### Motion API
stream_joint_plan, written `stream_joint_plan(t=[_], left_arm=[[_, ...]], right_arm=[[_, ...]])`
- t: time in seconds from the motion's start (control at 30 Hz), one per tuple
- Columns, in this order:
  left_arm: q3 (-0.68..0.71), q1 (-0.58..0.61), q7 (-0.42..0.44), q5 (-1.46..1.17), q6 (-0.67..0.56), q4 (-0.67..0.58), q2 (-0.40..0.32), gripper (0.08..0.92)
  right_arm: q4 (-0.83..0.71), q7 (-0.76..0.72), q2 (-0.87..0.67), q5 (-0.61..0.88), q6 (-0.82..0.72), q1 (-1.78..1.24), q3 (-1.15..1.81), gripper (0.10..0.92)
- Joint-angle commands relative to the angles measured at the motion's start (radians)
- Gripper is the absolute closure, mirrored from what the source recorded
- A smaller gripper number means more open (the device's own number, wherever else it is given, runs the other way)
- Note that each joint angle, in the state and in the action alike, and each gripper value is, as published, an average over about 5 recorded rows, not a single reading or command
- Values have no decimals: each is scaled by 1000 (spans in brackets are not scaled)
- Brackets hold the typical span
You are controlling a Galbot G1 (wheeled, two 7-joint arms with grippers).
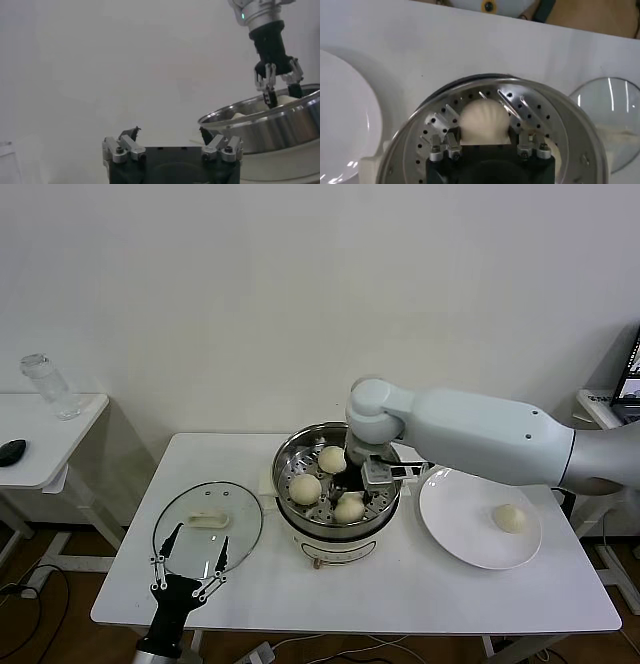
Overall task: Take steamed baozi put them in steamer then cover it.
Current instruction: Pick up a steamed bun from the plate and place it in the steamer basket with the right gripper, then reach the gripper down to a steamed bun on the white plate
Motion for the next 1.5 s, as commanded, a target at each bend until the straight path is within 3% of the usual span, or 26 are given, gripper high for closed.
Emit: stream_joint_plan(t=[0.03, 0.3, 0.53, 0.63, 0.83, 0.97, 1.3, 1.5], left_arm=[[-11, -5, 0, 2, -4, 7, 1, 177], [-22, -11, -2, -1, -3, 7, 3, 177], [-19, -14, -2, -2, -1, 6, 6, 177], [-17, -16, -2, -3, 0, 6, 7, 177], [-7, -17, -2, -2, 0, 5, 9, 177], [2, -18, -2, -1, 1, 2, 10, 177], [13, -19, -2, 0, 4, 5, 12, 177], [9, -14, -1, 1, 6, 3, 12, 177]], right_arm=[[-3, 4, 10, -46, 2, -37, 9, 357], [-2, 12, 7, -67, -3, -34, 40, 215], [-22, -52, -72, 42, -45, 24, 158, 203], [-62, -99, -136, 148, -145, 48, 231, 203], [-220, -163, -310, 406, -502, 89, 244, 203], [-349, -170, -394, 503, -625, 66, 240, 203], [-665, -108, -452, 322, -570, -158, 319, 203], [-727, -65, -431, 249, -527, -329, 420, 203]])
